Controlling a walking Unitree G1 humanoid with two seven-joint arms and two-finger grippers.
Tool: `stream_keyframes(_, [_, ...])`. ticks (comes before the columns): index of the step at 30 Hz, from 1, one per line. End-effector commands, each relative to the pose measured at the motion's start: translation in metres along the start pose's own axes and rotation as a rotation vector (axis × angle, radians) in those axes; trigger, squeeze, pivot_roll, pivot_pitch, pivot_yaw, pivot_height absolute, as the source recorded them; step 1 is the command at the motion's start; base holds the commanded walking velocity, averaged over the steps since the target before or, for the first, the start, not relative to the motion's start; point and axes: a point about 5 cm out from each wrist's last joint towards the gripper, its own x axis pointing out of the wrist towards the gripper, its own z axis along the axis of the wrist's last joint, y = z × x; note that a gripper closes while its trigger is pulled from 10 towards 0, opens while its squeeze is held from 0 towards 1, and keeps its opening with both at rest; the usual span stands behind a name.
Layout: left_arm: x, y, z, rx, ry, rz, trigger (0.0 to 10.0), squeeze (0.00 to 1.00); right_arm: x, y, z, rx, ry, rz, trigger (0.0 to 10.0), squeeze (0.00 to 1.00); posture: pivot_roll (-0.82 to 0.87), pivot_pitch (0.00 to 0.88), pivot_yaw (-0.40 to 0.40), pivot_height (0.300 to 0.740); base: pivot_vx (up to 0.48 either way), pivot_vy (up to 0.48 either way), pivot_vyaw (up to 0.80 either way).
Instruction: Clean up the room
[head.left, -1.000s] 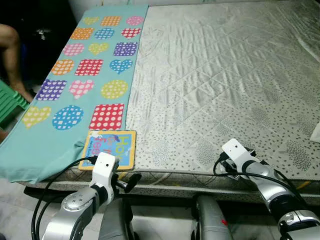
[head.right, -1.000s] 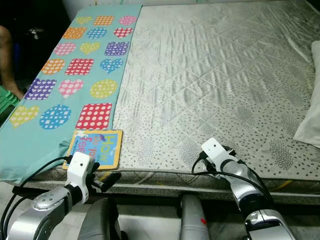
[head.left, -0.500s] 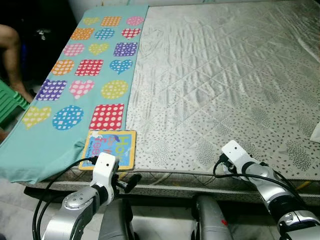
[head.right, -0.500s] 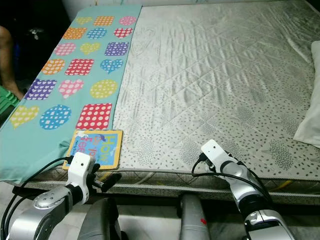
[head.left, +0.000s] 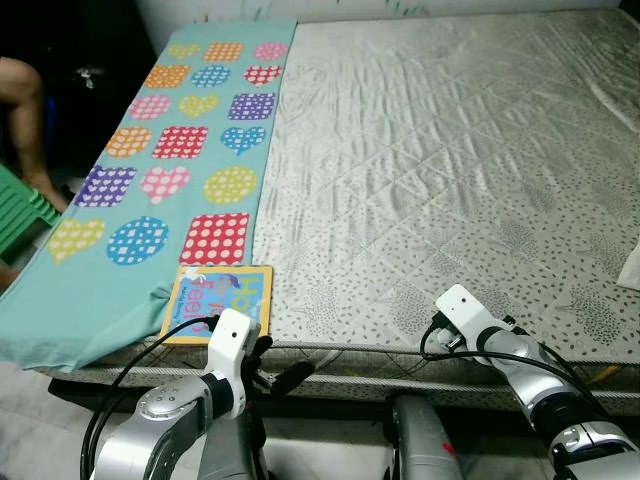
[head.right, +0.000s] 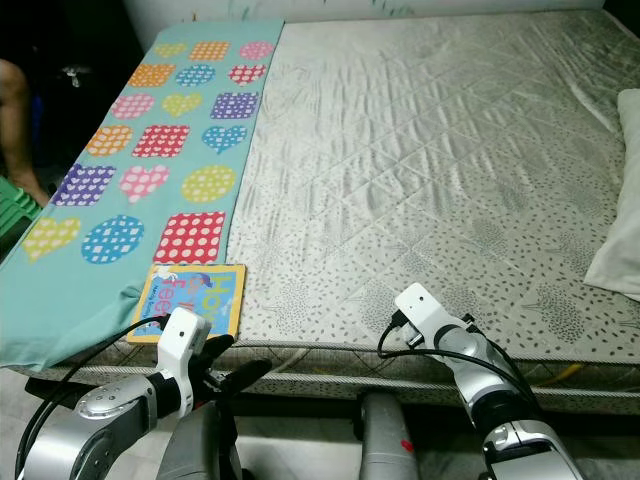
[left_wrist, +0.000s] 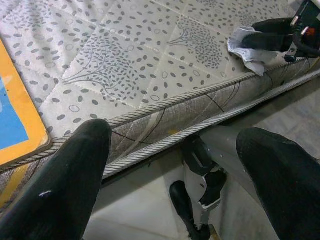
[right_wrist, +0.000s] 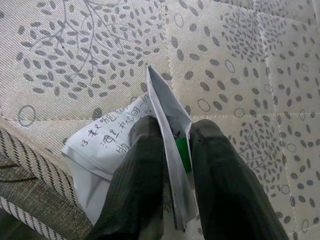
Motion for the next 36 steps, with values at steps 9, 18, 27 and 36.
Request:
stream_keyframes(9, [0.000,0.006,0.001,0.054,0.002,0.020,10.0,0.00,0.002,0.001,0.006,-0.016,-0.018,0.005,0.0,0.00,-0.14,0.013,0.072,0.599,0.000,0.000,0.00])
stream_keyframes(18, [-0.002,0.025,0.014,0.059,-0.154,0.219,10.0,0.00,0.000,-0.007,0.016,0.162,-0.124,-0.087,0.0,0.00,-0.16,0.000,0.072,0.599,0.000,0.000,0.00])
stream_keyframes(27, [-0.014,0.042,0.026,0.049,-0.325,0.422,10.0,0.00,-0.016,-0.016,0.033,0.562,-0.337,-0.222,2.1,0.00,-0.19,0.000,0.091,0.599,0.000,0.000,0.00])
stream_keyframes(36, [-0.007,0.050,0.036,0.043,-0.397,0.445,10.0,0.00,-0.043,0.001,0.066,0.667,-0.593,-0.249,10.0,0.00,-0.22,0.000,0.114,0.599,0.000,0.000,0.00])
